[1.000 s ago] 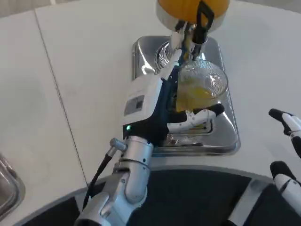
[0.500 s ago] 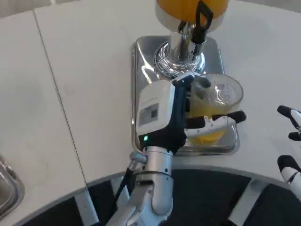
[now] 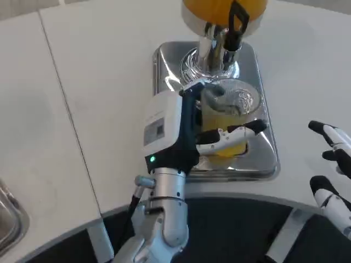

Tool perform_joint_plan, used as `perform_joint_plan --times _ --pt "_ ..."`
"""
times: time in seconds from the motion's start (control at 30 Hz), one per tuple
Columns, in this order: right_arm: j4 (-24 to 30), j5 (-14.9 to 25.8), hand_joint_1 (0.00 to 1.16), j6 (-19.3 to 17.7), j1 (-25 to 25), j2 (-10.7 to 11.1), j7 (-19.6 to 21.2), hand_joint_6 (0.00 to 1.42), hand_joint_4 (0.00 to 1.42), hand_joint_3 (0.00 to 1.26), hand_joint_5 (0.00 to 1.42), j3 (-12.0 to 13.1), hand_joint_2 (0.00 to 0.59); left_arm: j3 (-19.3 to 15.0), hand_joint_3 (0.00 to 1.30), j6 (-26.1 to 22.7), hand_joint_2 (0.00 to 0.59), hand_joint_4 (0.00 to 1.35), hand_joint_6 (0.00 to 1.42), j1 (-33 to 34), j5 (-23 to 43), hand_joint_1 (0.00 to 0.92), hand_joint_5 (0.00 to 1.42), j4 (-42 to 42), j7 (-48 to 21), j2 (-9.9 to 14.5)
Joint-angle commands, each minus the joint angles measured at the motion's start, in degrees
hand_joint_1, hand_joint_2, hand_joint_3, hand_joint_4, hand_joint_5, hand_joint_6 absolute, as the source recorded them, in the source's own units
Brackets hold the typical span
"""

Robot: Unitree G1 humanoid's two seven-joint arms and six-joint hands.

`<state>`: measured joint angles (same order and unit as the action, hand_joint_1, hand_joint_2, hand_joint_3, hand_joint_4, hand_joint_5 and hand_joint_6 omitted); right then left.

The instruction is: Grasp the cup under the faucet to collect the drink, then remove the cup.

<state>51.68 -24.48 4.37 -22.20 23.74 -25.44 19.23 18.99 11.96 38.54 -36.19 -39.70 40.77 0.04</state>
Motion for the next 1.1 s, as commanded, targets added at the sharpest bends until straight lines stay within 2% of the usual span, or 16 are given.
perform_joint_plan --times 0.03,0.37,0.53,0.63,0.93,1.1 --pt "-0.4 -0.2 0.06 0.8 0.4 0.8 -0.5 0.24 0.0 0.02 0.17 -1.0 0.495 -0.8 1.05 1.6 0.0 1.19 1.42 -1.1 0.3 0.716 1.32 3.3 -0.3 2.2" --pt "-0.7 -0.6 0.07 1.1 2.1 1.3 -0.5 0.26 0.0 0.03 0.18 -3.3 0.508 -4.2 1.04 2.2 0.0 1.18 1.42 -3.9 1.3 0.735 1.29 6.7 -1.8 9.1" --pt "-0.7 -0.2 0.07 0.9 2.2 1.9 -0.6 0.26 0.0 0.03 0.18 -3.0 0.516 -5.8 1.04 2.6 0.0 1.18 1.42 -5.8 2.2 0.733 1.29 8.7 -2.8 11.7" --pt "-0.8 -0.1 0.07 1.0 2.0 2.1 -0.4 0.26 0.0 0.03 0.18 -2.6 0.519 -7.2 1.04 3.0 0.0 1.18 1.42 -8.2 2.7 0.732 1.29 11.5 -3.7 14.1" --pt "-0.1 -2.0 0.07 0.0 2.2 2.0 0.1 0.26 0.0 0.04 0.17 -4.2 0.538 -13.1 1.04 1.5 0.0 1.18 1.42 -14.3 4.8 0.731 1.29 20.6 -7.3 17.3" --pt "-0.4 -3.5 0.08 -1.4 2.8 2.5 0.3 0.25 0.0 0.04 0.17 -4.6 0.539 -14.8 1.04 1.8 0.0 1.18 1.42 -18.1 5.4 0.731 1.29 27.4 -10.3 18.1"
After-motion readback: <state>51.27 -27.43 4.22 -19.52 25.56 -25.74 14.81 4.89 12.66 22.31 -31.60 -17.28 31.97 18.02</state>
